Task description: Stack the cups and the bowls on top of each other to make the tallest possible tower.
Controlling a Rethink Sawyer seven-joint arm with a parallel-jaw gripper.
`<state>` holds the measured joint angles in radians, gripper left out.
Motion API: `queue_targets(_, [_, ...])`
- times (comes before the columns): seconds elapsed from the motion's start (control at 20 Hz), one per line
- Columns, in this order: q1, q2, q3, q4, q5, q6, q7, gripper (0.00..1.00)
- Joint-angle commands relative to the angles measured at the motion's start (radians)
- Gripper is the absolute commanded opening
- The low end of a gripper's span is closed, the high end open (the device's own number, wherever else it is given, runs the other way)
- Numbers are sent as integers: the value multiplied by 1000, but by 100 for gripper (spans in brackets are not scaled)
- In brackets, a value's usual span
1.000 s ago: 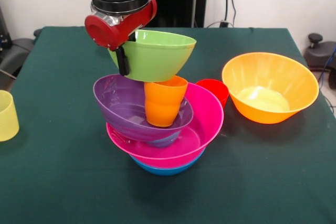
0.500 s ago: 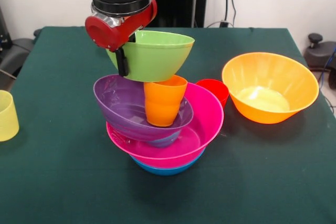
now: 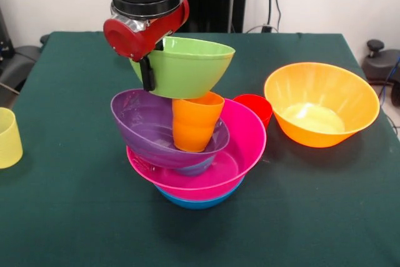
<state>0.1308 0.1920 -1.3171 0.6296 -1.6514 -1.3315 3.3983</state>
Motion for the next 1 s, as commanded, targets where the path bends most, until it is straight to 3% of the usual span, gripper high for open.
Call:
queue_targets(0.05, [0,16,84,-26,29,-78,179,0])
queue_targets(0.5, [48,-4,73,46,-3,-200,134,0])
queue_targets(1.0, [64,-7,44,74,-13,-248,133,0])
